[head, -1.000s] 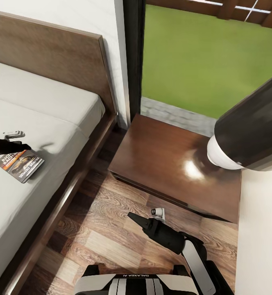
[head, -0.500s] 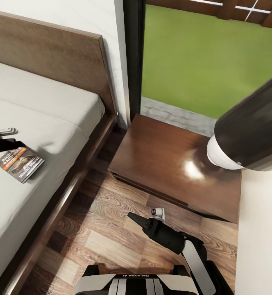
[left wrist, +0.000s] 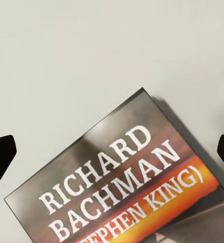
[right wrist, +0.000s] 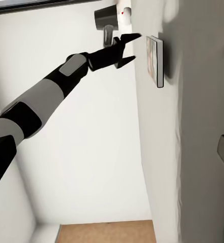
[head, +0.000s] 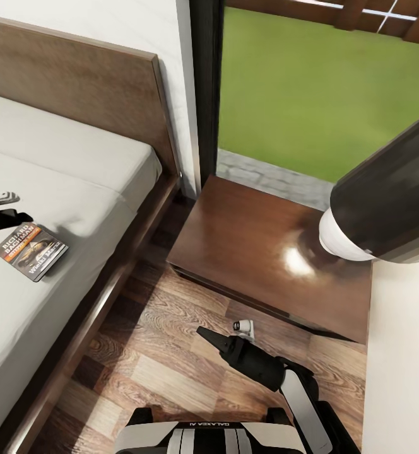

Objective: In the bedroom, move the book from the bed onto either nightstand, and place the two sandals side by side next to the bed.

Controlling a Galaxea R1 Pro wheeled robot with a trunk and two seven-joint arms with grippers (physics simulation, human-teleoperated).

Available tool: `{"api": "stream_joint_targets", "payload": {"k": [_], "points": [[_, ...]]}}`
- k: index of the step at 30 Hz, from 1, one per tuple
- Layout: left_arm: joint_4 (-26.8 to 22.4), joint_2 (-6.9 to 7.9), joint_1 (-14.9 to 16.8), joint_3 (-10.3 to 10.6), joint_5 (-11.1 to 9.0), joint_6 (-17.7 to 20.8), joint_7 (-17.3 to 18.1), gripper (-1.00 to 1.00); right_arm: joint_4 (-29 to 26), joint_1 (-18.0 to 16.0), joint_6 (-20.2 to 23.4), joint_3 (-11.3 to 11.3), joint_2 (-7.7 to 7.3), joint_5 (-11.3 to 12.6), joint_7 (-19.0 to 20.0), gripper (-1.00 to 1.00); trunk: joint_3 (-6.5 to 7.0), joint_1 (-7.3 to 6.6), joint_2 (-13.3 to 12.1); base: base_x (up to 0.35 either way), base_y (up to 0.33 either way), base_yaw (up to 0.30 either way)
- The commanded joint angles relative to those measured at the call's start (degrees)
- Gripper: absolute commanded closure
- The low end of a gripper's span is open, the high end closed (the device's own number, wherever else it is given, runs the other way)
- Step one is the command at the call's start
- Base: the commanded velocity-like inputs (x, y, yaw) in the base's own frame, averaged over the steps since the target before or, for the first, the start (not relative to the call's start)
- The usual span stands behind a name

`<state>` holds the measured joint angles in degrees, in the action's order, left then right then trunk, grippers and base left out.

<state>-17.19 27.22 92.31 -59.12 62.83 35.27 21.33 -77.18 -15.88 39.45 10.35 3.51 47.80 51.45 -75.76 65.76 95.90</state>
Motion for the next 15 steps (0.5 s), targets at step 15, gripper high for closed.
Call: {"api": "stream_joint_targets", "payload": {"k": [15], "points": [[-0.68, 1.26, 0.06, -0.14, 0.39, -0.06, 0.13, -1.00, 0.01, -0.02, 0.43, -0.07, 0.01, 0.31, -0.03, -1.00, -0.03, 0.00, 0.01, 0.000, 0.000, 0.000]]}}
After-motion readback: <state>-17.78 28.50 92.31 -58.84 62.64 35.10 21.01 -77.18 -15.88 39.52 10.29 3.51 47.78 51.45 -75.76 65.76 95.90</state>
